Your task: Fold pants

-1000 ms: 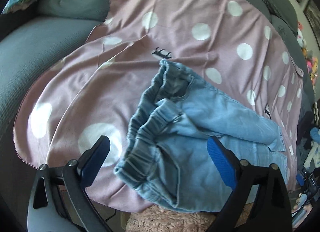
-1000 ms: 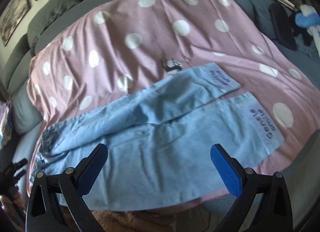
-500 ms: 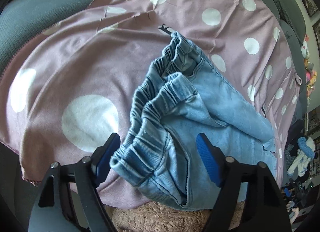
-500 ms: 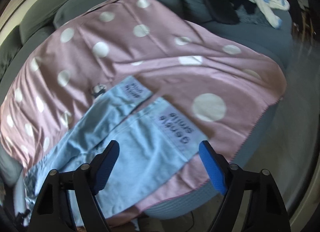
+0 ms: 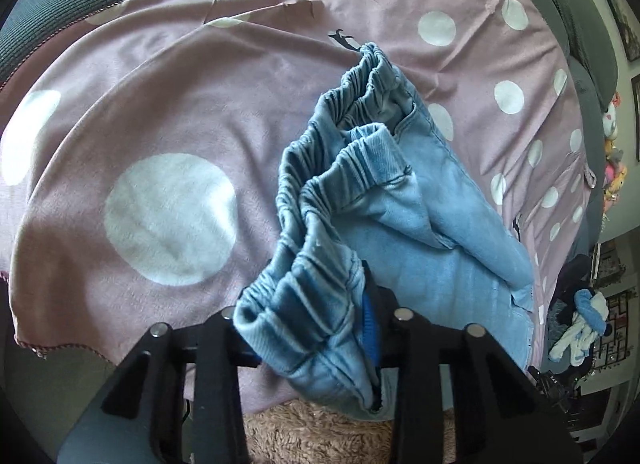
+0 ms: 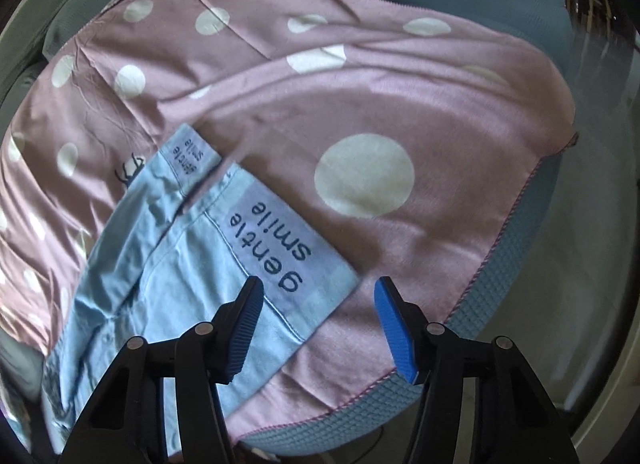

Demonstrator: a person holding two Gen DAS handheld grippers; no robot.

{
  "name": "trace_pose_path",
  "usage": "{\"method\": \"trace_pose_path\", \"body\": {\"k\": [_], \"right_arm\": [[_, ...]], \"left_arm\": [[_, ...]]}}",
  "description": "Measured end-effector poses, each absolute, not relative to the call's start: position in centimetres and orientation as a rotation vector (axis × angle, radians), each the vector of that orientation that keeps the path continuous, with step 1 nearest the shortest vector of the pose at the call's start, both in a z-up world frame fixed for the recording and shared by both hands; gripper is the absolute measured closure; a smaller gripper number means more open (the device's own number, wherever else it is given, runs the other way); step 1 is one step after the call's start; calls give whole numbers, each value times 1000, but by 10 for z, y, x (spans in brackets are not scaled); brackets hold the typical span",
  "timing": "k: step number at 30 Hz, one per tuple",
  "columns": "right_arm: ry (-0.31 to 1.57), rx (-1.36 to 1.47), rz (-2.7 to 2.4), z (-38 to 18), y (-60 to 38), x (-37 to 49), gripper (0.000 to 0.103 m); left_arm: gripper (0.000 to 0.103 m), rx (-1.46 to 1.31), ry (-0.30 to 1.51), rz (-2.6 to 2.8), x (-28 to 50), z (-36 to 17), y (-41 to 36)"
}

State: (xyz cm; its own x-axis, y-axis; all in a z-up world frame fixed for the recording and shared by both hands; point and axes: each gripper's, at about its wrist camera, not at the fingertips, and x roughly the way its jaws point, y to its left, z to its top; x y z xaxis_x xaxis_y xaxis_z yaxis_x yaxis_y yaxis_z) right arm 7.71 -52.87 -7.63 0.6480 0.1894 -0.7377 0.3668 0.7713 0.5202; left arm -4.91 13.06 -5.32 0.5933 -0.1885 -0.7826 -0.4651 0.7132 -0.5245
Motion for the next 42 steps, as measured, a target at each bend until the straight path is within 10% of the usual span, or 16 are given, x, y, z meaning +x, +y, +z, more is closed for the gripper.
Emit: {"method": "trace_pose_path", "body": {"k": [5,8,15,42], "right_arm": [[884,670,-116,-86,-521,78,59],[872,660,-89,-78,-523,86,95],[671,597,-83,-10,-524,71,98],[854,492,-222,-81,-506,85,100]], "left_arm": [[77,-759,950,239,-50,-50,130],[80,-719,926,252,-44,-35,128],[80,-683,903,260,-59,-20,130],[75,-619,1037,303,-52,-57,128]]}}
